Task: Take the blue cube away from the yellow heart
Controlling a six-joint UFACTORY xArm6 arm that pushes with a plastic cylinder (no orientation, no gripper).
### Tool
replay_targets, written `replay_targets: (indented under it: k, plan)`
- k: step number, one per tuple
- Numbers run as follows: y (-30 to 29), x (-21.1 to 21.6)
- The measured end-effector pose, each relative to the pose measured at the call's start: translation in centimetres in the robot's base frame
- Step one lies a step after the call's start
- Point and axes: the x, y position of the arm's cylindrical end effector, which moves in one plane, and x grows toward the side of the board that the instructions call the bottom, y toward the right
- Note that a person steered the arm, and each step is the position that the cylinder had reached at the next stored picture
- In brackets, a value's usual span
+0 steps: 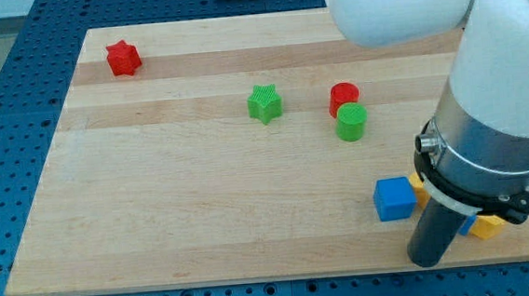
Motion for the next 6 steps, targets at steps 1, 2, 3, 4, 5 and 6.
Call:
replay_targets:
  k: [1,2,3,4,5,6]
  plan:
    - [0.0,-5.4]
    - [0.0,-7.1]
    - [0.0,-10.3]
    - [-0.9,-10.3]
    - [-3.1,-10.1]
    - [-6.0,-9.7]
